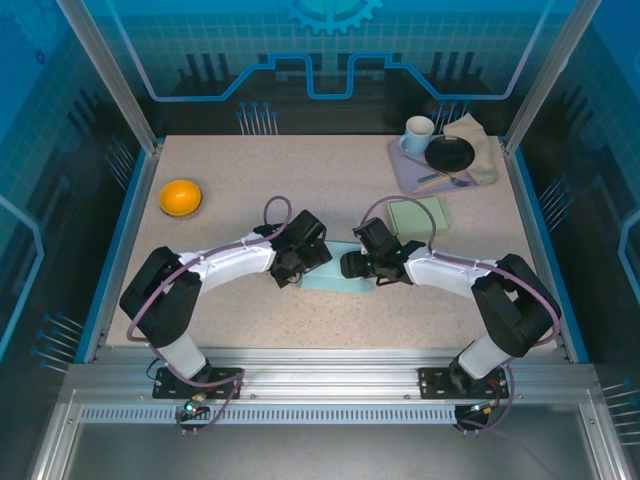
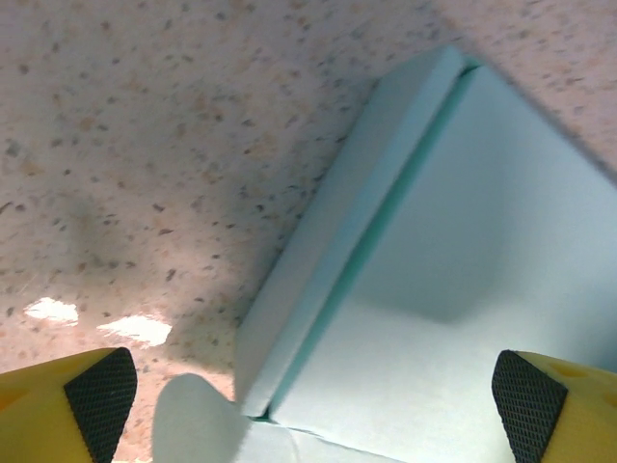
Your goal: Fold the paper box
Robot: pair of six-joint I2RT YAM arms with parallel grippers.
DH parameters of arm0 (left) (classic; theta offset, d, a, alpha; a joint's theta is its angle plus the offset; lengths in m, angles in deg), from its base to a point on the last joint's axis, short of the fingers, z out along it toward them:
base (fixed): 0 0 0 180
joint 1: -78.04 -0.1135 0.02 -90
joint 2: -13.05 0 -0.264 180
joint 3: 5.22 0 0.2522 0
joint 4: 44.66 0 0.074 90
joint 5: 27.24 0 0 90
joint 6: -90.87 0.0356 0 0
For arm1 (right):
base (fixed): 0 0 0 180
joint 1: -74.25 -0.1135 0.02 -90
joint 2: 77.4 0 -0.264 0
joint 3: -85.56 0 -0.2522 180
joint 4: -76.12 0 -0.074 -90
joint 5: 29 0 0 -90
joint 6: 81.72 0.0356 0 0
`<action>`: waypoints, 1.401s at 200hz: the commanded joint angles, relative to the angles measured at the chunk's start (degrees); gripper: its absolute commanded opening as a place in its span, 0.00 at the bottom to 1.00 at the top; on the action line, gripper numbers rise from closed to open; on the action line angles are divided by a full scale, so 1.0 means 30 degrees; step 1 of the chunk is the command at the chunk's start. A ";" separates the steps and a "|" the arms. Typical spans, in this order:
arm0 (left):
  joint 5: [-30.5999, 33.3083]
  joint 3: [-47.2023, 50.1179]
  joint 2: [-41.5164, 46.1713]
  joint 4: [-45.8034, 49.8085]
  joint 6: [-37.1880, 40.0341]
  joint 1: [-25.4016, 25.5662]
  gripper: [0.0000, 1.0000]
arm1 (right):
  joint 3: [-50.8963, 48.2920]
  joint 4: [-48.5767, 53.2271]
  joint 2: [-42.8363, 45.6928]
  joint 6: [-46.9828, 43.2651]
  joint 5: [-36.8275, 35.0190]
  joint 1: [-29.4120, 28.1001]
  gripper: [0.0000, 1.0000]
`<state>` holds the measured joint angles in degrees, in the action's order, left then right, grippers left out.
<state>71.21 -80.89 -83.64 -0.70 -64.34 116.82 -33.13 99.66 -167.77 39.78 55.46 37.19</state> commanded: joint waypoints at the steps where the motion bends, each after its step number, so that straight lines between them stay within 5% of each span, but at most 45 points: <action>1: -0.0743 -0.1011 -0.0638 0.1705 -0.1321 -0.0051 0.99 | -0.0663 0.0989 -0.0024 0.0019 0.0002 0.0231 0.61; 129: -0.2692 -0.0998 -0.0554 -0.0133 -0.3281 0.0375 0.86 | -0.0845 0.0724 -0.0196 0.0147 -0.0035 0.0253 0.61; 185: -0.0834 -0.0900 -0.0524 0.0676 -0.2641 0.0333 0.83 | -0.0931 0.0753 -0.0141 0.0191 0.0026 0.0246 0.61; 280: -0.1333 -0.0121 -0.1271 -0.0602 -0.3190 0.0216 0.76 | -0.1132 0.1273 0.0811 0.0104 -0.0063 0.0268 0.61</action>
<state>67.43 -81.59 -85.91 -1.66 -72.73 117.61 -34.93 99.33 -166.11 40.02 55.46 37.19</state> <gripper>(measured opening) 0.774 0.609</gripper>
